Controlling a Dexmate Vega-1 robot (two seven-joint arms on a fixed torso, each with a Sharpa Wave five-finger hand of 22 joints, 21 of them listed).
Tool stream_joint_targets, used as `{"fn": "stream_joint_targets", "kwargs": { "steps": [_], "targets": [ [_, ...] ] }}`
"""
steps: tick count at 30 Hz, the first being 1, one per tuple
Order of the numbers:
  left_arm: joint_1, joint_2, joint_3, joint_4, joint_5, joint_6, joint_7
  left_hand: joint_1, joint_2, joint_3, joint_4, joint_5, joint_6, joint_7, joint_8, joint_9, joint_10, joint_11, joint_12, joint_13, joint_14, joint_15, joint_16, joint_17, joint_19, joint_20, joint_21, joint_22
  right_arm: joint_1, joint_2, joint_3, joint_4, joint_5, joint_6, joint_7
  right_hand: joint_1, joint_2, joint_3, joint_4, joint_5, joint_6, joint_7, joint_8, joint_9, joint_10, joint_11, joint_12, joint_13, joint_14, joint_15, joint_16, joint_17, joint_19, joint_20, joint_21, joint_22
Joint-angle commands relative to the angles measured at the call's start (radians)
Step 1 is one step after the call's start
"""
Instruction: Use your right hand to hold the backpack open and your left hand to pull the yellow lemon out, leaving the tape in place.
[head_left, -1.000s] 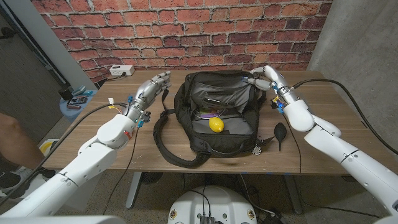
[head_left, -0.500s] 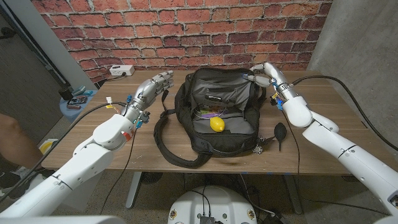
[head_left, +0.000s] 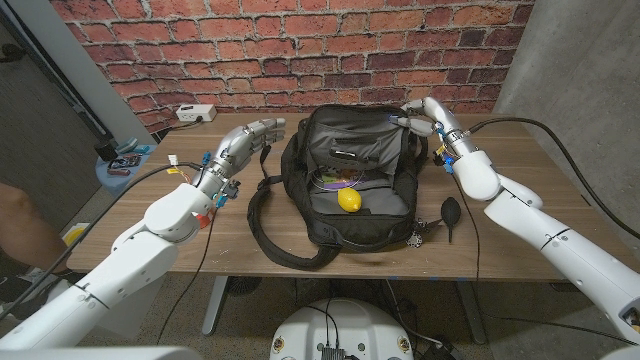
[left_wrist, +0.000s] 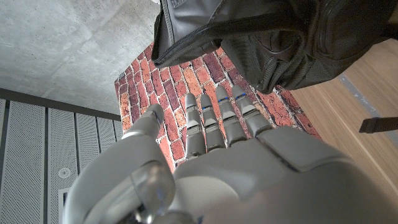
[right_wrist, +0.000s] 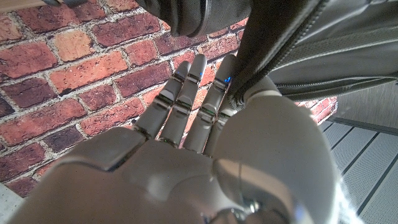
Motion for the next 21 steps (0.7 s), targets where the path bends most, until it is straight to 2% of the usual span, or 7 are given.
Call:
{"fn": "stream_joint_targets", "kwargs": {
  "steps": [1,4,8,16,21],
  "targets": [
    [0.024,0.025,-0.023,-0.03,0.01,0.009,-0.013,0.022,-0.004,-0.005,-0.014,0.006,0.058,-0.016,0.023,0.012,0.052,-0.012,0.028,0.021,0.05,-0.015,0.039,0.025,0.027,-0.009,0.019,0.006,0.017,0.009,-0.012,0.003,0.001,-0.016,-0.005,0.009,0.007,-0.004,-0.002,0.008,0.009,0.001,0.003,0.003,0.001,-0.001,0.007,0.004,0.013,-0.134,-0.001,0.005,-0.004,-0.094,-0.002,0.003],
    [0.029,0.031,-0.029,-0.038,0.01,0.016,-0.016,0.032,-0.007,-0.008,-0.025,0.006,0.083,-0.021,0.032,0.017,0.073,-0.022,0.041,0.033,0.076,-0.026,0.063,0.039,0.043,-0.014,0.029,0.008,0.024,0.012,-0.016,0.01,0.003,-0.014,-0.003,0.01,0.007,-0.005,-0.002,0.008,0.008,-0.001,0.002,0.003,0.003,-0.001,0.008,0.004,0.013,-0.133,-0.002,0.005,-0.004,-0.095,-0.002,0.003],
    [0.045,0.042,-0.042,-0.056,-0.003,0.029,-0.023,0.047,-0.008,-0.011,-0.038,0.007,0.119,-0.024,0.045,0.023,0.095,-0.023,0.055,0.046,0.099,-0.03,0.089,0.055,0.06,-0.02,0.041,0.011,0.03,0.018,-0.021,0.016,0.004,-0.021,-0.006,0.01,0.007,-0.007,-0.001,0.008,0.008,-0.002,0.002,0.003,0.0,-0.001,0.006,0.003,0.012,-0.133,-0.003,0.006,-0.004,-0.094,-0.002,0.003],
    [0.088,0.059,-0.073,-0.098,-0.027,0.05,-0.03,0.056,-0.01,-0.01,-0.044,0.01,0.135,-0.025,0.051,0.029,0.117,-0.025,0.068,0.06,0.118,-0.036,0.105,0.063,0.075,-0.027,0.053,0.014,0.035,0.018,-0.024,0.022,0.005,-0.025,-0.009,0.011,0.01,-0.01,0.0,0.008,0.007,0.002,0.0,0.003,-0.001,0.0,0.005,0.002,0.01,-0.133,-0.007,0.006,-0.005,-0.094,-0.002,0.003],
    [0.105,0.052,-0.085,-0.113,-0.038,0.051,-0.033,0.057,-0.012,-0.007,-0.045,0.011,0.138,-0.02,0.052,0.032,0.119,-0.028,0.071,0.069,0.119,-0.037,0.105,0.062,0.083,-0.031,0.06,0.016,0.034,0.017,-0.023,0.017,0.004,-0.036,-0.016,0.013,0.01,-0.012,-0.001,0.008,0.008,0.001,0.001,0.003,-0.002,-0.001,0.004,0.003,0.011,-0.133,-0.008,0.007,-0.006,-0.094,-0.002,0.003]
  ]
}}
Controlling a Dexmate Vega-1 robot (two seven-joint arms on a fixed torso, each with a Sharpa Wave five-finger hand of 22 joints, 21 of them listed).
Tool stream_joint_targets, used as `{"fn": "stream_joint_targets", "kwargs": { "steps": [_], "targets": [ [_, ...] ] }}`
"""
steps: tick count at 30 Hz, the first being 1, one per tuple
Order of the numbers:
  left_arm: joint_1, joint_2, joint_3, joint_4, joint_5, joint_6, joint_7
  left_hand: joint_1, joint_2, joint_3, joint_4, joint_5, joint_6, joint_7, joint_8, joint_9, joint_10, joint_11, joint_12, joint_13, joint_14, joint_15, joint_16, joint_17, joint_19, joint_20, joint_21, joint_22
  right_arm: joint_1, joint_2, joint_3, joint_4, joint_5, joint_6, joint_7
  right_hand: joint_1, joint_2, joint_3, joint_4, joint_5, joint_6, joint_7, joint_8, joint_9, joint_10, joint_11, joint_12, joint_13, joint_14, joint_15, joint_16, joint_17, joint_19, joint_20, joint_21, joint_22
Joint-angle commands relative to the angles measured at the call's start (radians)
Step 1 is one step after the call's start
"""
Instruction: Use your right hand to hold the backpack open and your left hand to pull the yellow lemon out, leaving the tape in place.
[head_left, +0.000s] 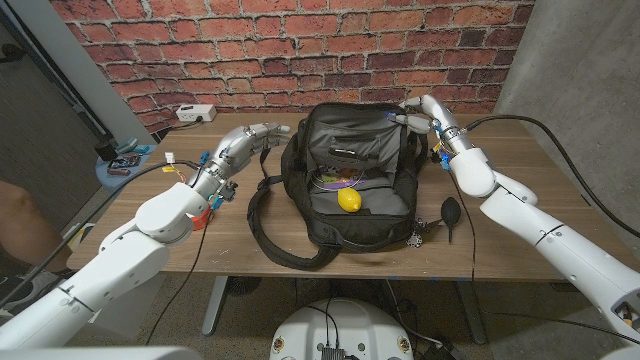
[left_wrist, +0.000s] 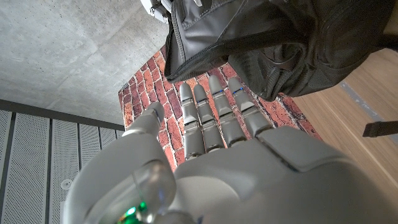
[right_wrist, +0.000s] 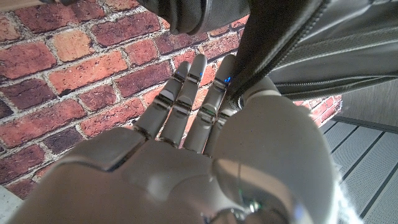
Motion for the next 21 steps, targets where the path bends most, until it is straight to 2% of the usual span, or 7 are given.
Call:
{"fn": "stream_joint_targets", "kwargs": {
  "steps": [1,21],
  "targets": [
    [0.053,0.01,-0.039,-0.052,-0.028,0.017,-0.011,0.012,0.001,0.003,-0.006,0.006,0.01,0.001,0.006,0.004,0.01,0.002,0.005,0.007,0.008,0.002,0.003,0.0,0.014,0.001,0.011,0.003,0.004,0.002,-0.003,-0.001,0.001,-0.021,-0.013,0.005,0.007,-0.003,0.001,0.007,0.01,-0.002,0.001,0.004,-0.002,0.0,0.004,0.003,0.011,-0.133,-0.003,0.003,-0.002,-0.09,-0.002,0.003],
    [0.048,0.002,-0.015,-0.076,-0.106,0.016,-0.095,0.012,0.001,0.014,-0.005,0.01,0.004,0.007,0.0,0.01,-0.001,0.007,0.006,0.027,0.005,0.007,-0.005,-0.005,0.025,0.0,0.025,0.006,-0.024,-0.007,0.006,-0.041,-0.004,-0.055,-0.04,0.008,0.01,-0.009,0.002,0.007,0.007,-0.003,-0.001,0.004,-0.006,0.0,0.002,0.004,0.01,-0.133,-0.007,0.006,-0.003,-0.089,-0.002,0.003]
  ]
}}
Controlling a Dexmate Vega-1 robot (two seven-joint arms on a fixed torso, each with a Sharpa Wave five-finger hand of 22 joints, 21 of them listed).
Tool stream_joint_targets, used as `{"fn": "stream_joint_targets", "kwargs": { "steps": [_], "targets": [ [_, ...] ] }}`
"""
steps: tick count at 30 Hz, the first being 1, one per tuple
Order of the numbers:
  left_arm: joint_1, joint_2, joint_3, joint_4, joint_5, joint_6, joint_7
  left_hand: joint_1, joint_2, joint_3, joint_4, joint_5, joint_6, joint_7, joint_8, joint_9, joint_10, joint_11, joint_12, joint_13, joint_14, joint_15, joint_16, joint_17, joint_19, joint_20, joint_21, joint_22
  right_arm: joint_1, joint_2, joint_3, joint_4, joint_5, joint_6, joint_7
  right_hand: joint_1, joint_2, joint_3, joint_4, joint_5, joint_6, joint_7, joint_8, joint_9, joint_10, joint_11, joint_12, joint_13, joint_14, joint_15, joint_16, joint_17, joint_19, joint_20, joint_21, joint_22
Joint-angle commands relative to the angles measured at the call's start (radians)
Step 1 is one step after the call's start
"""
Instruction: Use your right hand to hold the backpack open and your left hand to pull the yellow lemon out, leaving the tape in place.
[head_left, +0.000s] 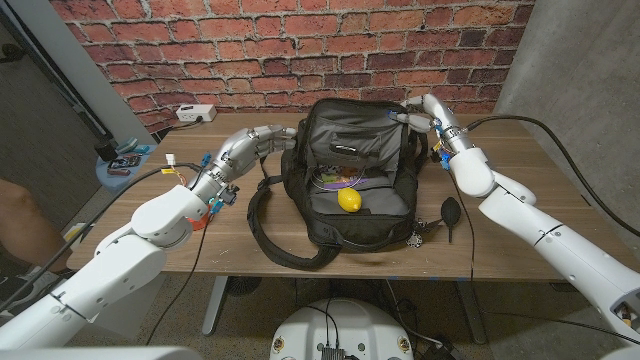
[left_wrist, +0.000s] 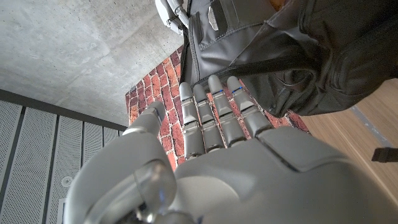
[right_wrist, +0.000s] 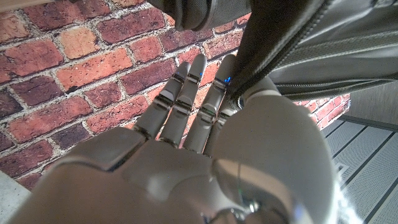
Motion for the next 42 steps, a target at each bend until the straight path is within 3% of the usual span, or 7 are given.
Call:
{"fn": "stream_joint_targets", "kwargs": {
  "steps": [1,18,27,33,42],
  "targets": [
    [0.004,-0.001,0.012,-0.018,-0.048,0.002,-0.047,0.001,-0.011,0.009,-0.001,0.008,0.004,0.007,0.0,0.006,0.003,0.006,0.005,0.006,0.006,0.006,0.001,0.003,0.012,0.004,0.012,0.002,-0.021,-0.008,0.008,-0.027,-0.006,-0.02,-0.018,0.005,0.007,-0.003,0.0,0.008,0.003,0.001,0.007,0.004,-0.005,0.001,0.002,0.004,0.01,-0.133,-0.001,0.002,-0.003,-0.09,-0.002,0.003],
    [-0.056,0.029,0.054,-0.01,-0.066,0.023,-0.115,0.001,-0.01,0.018,0.001,0.01,0.002,0.014,-0.006,0.008,0.003,0.013,0.008,0.021,0.011,0.011,0.0,0.002,0.024,0.006,0.024,0.003,-0.061,-0.023,0.029,-0.069,-0.002,-0.041,-0.033,0.008,0.009,-0.007,0.0,0.008,0.003,0.001,0.006,0.004,-0.006,0.0,0.001,0.004,0.009,-0.133,-0.005,0.004,-0.003,-0.089,-0.002,0.002],
    [-0.169,0.054,0.12,-0.005,-0.039,0.082,-0.152,0.029,-0.022,0.024,-0.028,0.014,0.008,0.014,-0.01,0.006,0.005,0.01,0.01,0.03,0.023,0.006,0.009,0.003,0.033,0.007,0.034,0.002,-0.072,-0.025,0.043,-0.057,0.005,-0.014,-0.047,0.008,0.01,-0.01,0.001,0.008,0.001,0.001,0.004,0.005,-0.006,0.0,0.001,0.004,0.009,-0.133,-0.006,0.005,-0.003,-0.088,-0.002,0.002],
    [-0.205,0.092,0.133,-0.036,-0.015,0.136,-0.141,0.071,-0.037,0.029,-0.055,0.017,0.013,0.013,-0.015,0.003,0.007,0.007,0.009,0.038,0.021,0.006,0.017,0.005,0.037,0.005,0.041,0.001,-0.072,-0.023,0.051,-0.041,0.013,0.007,-0.054,0.01,0.011,-0.011,0.001,0.008,0.001,0.0,0.004,0.005,-0.006,0.0,0.0,0.004,0.009,-0.133,-0.007,0.006,-0.003,-0.088,-0.002,0.002],
    [-0.269,0.113,0.167,-0.057,0.045,0.178,-0.126,0.137,-0.072,0.026,-0.067,0.018,0.021,0.009,-0.02,-0.001,0.015,0.003,0.011,0.046,0.025,-0.004,0.029,0.005,0.047,0.003,0.052,-0.002,-0.07,-0.016,0.056,-0.014,0.021,0.035,-0.062,0.012,0.012,-0.013,0.0,0.008,0.001,0.001,0.004,0.005,-0.007,0.0,0.0,0.006,0.008,-0.134,-0.01,0.007,-0.003,-0.088,-0.002,0.002]
  ]
}}
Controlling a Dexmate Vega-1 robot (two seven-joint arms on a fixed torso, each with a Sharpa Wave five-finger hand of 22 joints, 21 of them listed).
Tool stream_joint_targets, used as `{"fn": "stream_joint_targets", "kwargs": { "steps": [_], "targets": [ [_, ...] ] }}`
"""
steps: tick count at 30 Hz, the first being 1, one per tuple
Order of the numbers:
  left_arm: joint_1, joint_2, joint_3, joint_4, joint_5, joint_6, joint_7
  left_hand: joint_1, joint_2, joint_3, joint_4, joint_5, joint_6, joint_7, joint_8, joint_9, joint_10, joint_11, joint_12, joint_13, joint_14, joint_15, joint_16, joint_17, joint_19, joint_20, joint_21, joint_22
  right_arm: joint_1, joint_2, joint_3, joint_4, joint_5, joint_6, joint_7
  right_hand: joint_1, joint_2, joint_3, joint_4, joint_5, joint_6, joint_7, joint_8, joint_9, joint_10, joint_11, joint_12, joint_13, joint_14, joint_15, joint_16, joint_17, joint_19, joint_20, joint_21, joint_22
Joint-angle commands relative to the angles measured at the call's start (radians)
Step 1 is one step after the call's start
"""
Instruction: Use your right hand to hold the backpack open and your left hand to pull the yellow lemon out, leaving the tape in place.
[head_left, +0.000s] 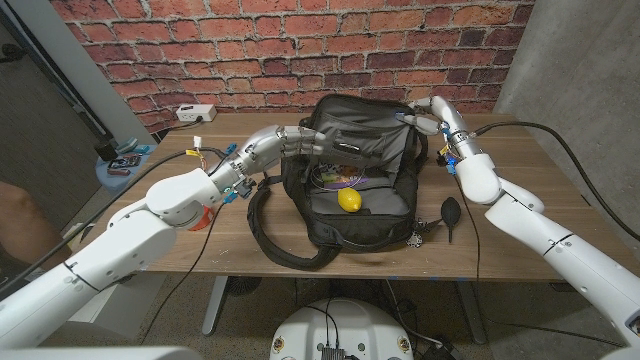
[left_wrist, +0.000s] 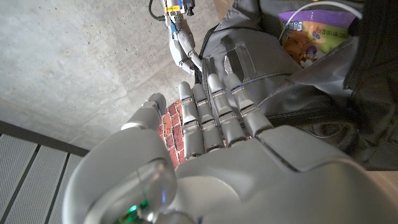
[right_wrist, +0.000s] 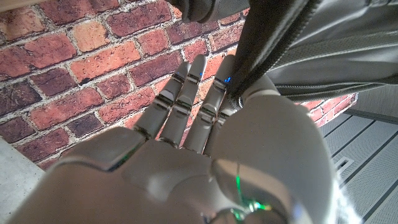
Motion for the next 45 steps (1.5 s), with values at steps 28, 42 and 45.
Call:
{"fn": "stream_joint_targets", "kwargs": {
  "steps": [28,42,45],
  "targets": [
    [-0.13,0.104,0.099,-0.248,0.237,0.349,0.192,0.154,-0.058,-0.025,0.004,0.021,0.03,-0.002,-0.014,-0.005,0.036,-0.005,0.009,0.02,0.041,-0.009,0.035,-0.016,0.041,0.009,0.036,-0.006,-0.029,0.018,0.027,0.012,0.013,0.04,-0.036,0.001,0.015,-0.01,0.004,0.005,0.002,-0.003,0.001,0.005,-0.005,0.007,-0.003,0.005,0.009,-0.132,-0.012,0.007,-0.004,-0.087,-0.002,0.002],
    [-0.188,0.118,0.148,-0.288,0.295,0.428,0.167,0.185,-0.063,-0.035,0.009,0.03,0.028,0.002,-0.022,-0.007,0.035,-0.004,0.005,0.024,0.041,-0.004,0.04,-0.019,0.043,0.016,0.042,-0.008,-0.059,0.016,0.049,-0.011,0.013,0.027,-0.059,0.003,0.016,-0.014,0.004,0.005,0.002,-0.002,0.001,0.005,-0.006,0.006,-0.004,0.005,0.01,-0.132,-0.015,0.009,-0.004,-0.087,-0.002,0.002],
    [-0.212,0.111,0.172,-0.307,0.324,0.466,0.172,0.192,-0.065,-0.035,0.008,0.032,0.029,0.003,-0.023,-0.007,0.035,-0.001,0.004,0.025,0.041,-0.004,0.041,-0.02,0.043,0.017,0.044,-0.008,-0.058,0.014,0.052,-0.003,0.016,0.038,-0.059,0.004,0.017,-0.014,0.004,0.005,0.002,-0.002,0.001,0.006,-0.006,0.006,-0.003,0.006,0.012,-0.133,-0.014,0.011,-0.004,-0.087,-0.002,0.002]
  ]
}}
